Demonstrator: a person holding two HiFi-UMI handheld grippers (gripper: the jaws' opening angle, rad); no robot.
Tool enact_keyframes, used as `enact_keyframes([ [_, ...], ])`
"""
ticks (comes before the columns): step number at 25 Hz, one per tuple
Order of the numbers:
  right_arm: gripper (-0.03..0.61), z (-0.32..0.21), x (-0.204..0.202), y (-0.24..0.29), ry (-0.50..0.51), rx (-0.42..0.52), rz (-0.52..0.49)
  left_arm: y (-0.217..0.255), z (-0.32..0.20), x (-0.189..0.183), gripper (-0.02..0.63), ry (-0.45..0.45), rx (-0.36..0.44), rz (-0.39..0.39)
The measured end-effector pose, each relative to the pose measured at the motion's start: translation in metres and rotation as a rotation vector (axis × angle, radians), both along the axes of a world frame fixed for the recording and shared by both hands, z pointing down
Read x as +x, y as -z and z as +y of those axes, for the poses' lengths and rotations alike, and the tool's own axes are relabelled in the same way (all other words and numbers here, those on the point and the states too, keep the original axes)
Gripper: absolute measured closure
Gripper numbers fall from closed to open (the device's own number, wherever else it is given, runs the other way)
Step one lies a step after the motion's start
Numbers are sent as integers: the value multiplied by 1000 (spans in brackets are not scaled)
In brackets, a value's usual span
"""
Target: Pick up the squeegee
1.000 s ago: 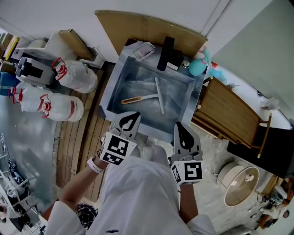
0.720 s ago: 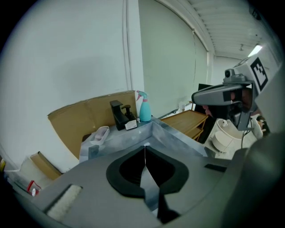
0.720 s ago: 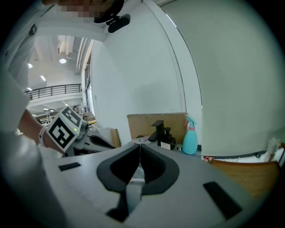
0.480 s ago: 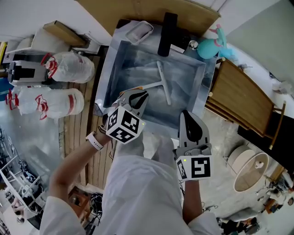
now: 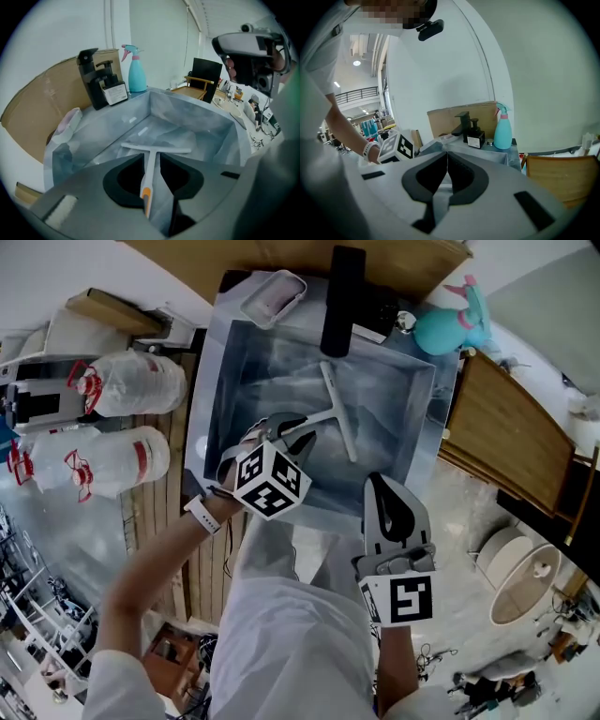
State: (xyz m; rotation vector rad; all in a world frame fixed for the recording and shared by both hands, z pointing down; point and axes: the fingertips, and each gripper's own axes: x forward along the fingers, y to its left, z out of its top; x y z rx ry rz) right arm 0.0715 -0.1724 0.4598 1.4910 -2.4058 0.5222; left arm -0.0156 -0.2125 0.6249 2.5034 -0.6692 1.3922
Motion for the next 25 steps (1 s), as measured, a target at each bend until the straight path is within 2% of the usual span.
enact_keyframes([
  [7,572,1,1,-18,-23,-31,5,-60,-7,6,508,-83,-54,-77],
  [12,572,3,6,-27,-22,-26,16,-83,-9,12,495,-122,-88,-98],
  [19,572,7,11,-29,-23,-33,25,-103,-10,12,494,-118,-126,-128],
  [22,572,8,12,-28,-18,-30,26,-106,-11,11,526,-105,-146,-122],
  [25,572,9,15,-27,-25,-24,26,-107,-13,11,531,-106,-146,-130],
])
